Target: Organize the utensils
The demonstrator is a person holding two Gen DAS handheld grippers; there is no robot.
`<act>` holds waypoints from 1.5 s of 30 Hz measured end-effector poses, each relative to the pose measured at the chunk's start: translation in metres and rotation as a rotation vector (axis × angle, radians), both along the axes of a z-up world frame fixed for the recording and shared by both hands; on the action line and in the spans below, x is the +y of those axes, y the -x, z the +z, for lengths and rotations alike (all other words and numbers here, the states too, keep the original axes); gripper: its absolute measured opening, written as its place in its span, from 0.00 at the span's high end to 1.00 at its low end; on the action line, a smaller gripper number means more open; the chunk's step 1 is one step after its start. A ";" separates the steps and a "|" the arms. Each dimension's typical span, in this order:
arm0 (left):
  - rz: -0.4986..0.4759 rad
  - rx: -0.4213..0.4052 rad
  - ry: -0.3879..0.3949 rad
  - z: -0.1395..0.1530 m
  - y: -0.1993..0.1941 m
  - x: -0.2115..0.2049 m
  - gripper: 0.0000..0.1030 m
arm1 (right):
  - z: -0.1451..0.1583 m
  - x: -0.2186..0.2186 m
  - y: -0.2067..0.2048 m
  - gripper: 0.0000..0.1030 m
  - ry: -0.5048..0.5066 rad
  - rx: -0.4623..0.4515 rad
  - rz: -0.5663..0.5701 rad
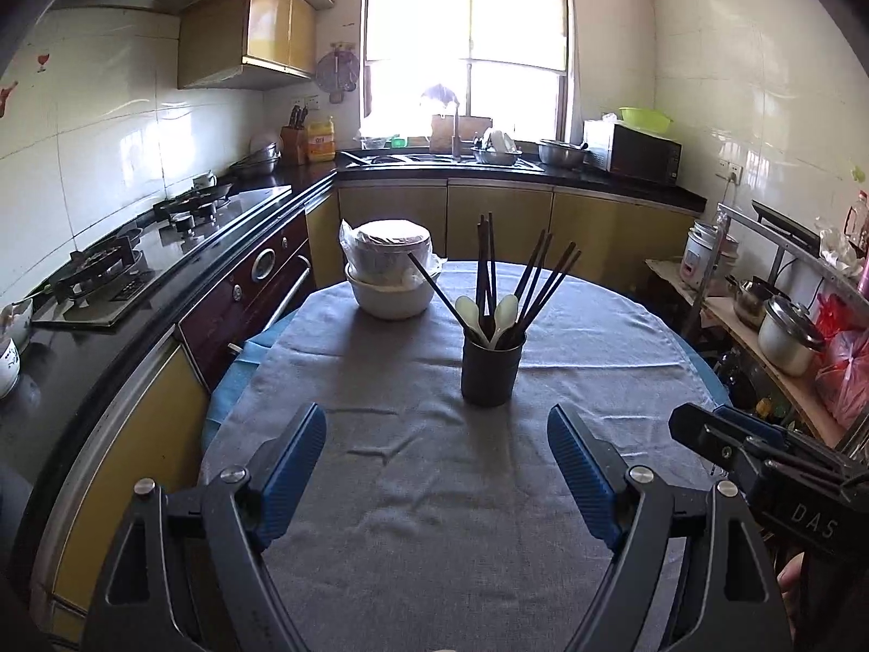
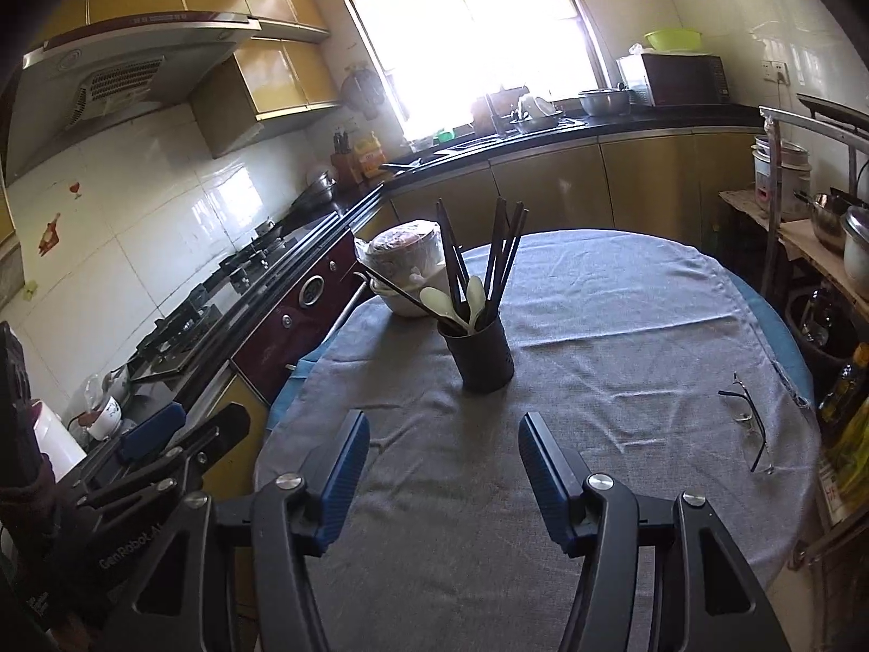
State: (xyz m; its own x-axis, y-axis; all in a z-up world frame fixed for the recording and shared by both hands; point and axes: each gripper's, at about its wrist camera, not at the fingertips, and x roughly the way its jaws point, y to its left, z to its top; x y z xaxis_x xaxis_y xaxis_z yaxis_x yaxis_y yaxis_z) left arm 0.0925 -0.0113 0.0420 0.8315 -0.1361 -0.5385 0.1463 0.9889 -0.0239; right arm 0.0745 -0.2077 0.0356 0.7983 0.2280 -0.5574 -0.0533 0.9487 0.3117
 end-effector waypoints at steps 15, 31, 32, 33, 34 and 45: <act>0.022 0.033 -0.002 -0.003 -0.006 0.005 0.18 | 0.005 0.003 -0.003 0.41 0.026 -0.007 0.004; 0.063 0.024 -0.021 -0.009 -0.011 0.008 0.18 | 0.000 0.001 -0.009 0.40 0.054 0.002 -0.004; 0.065 0.026 -0.021 -0.010 -0.012 0.008 0.18 | 0.000 0.002 -0.010 0.41 0.055 0.004 -0.004; 0.067 0.029 -0.020 -0.010 -0.013 0.009 0.18 | -0.001 0.002 -0.011 0.41 0.054 0.005 -0.002; 0.068 0.031 -0.020 -0.011 -0.014 0.009 0.18 | -0.001 0.002 -0.011 0.41 0.055 0.005 -0.002; 0.076 0.023 -0.030 -0.013 -0.015 0.010 0.18 | -0.007 0.004 -0.015 0.40 0.056 0.020 0.001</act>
